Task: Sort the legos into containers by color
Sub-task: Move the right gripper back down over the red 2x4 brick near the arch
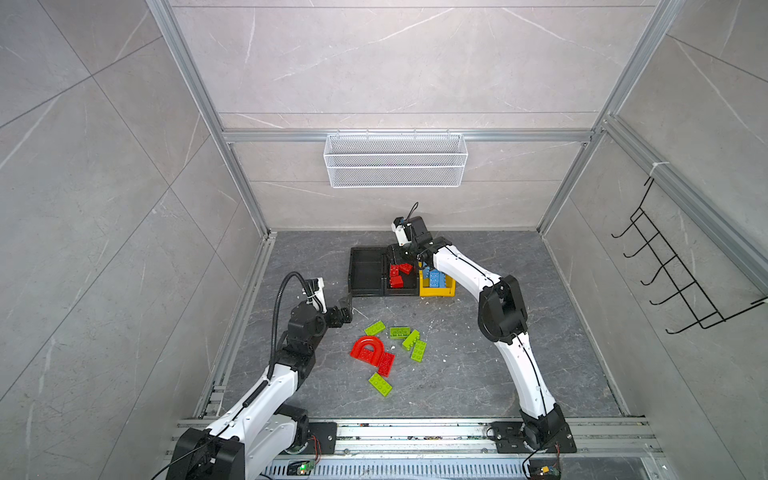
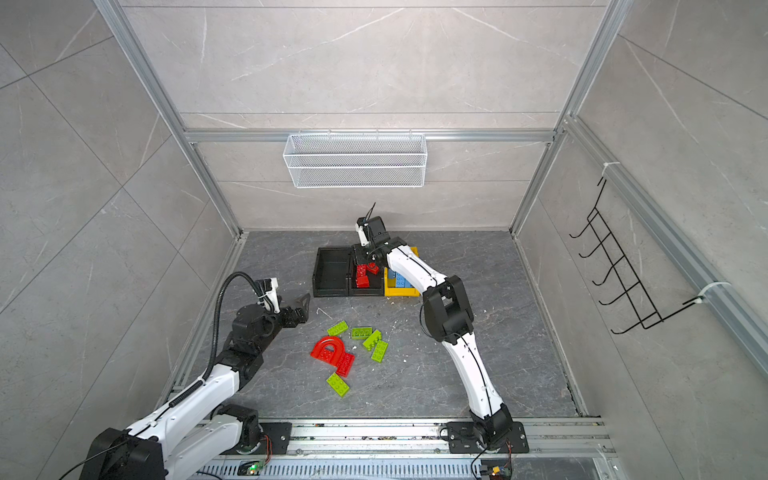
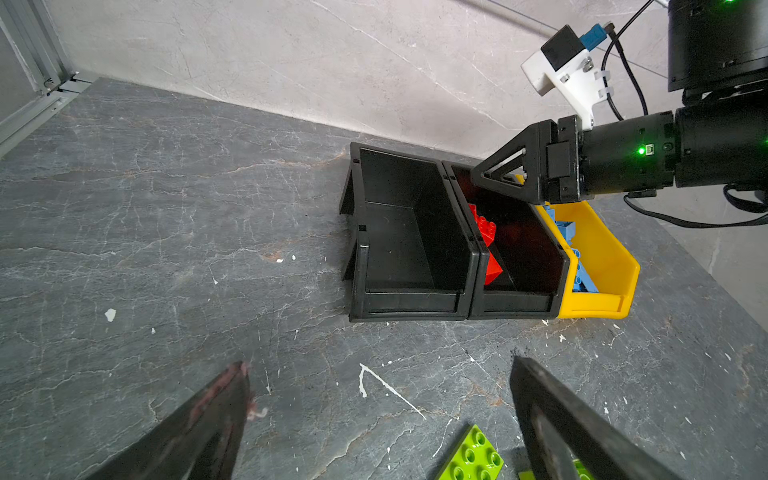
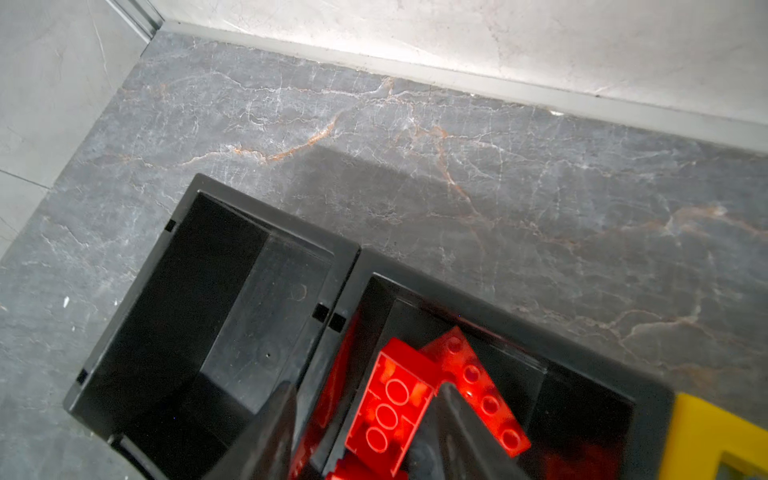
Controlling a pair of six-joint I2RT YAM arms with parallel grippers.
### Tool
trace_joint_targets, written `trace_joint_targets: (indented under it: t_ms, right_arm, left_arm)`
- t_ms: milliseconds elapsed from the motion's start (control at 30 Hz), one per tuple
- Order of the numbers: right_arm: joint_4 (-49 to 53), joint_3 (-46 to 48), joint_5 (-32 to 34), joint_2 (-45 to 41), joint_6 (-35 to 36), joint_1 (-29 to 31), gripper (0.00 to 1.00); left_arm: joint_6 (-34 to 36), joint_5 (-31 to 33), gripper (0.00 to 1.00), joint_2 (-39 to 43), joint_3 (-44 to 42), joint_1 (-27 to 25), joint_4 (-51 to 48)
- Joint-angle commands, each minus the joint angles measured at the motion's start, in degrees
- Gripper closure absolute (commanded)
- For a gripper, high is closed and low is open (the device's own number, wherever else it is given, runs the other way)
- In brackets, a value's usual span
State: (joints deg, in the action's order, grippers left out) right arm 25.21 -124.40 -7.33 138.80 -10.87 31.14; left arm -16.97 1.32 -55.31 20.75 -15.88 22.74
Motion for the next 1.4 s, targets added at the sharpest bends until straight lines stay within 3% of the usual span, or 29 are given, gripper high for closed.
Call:
trace_joint_targets:
  t_ms: [0,200,467,767,900,1167,1367]
  right_arm:
    - [0.6,3.6,-0.2,-5.3,1.2,0.1,0.39]
    - [-7.0,22.6,-2.9,-19.0,4.0,2.5,0.36]
    - [-11.8,50.8,-6.1,-37.9,7.0,10.0,0.32]
    - [-4.7,60.0,-1.7,-43.8,8.3,19.8,0.32]
    - [-4.2,61.0,1.3,-42.6,3.1,23.4,0.34]
    - [-2.2,61.2,7.5,-41.4,-19.6,31.9,0.41]
    - [-3.0,61.0,8.8,-38.8,-25.9,34.0,0.43]
  left_arm:
    - [0.2,0.0,0.0,0.9,0.2,-0.2,2.6]
    - [0.2,0.7,0.0,2.8,-0.2,-0.2,1.9]
    - [-0.4,1.5,0.0,4.7,-0.4,-0.2,1.3]
    - [-0.5,6.4,0.0,7.1,-1.9,-0.2,0.9]
    - [-0.5,6.2,0.01,6.8,-1.8,-0.1,1.0]
    - [-0.7,6.1,0.01,6.7,-1.7,-0.1,1.0]
    - [-0.8,5.8,0.01,7.0,-1.7,-0.2,1.0]
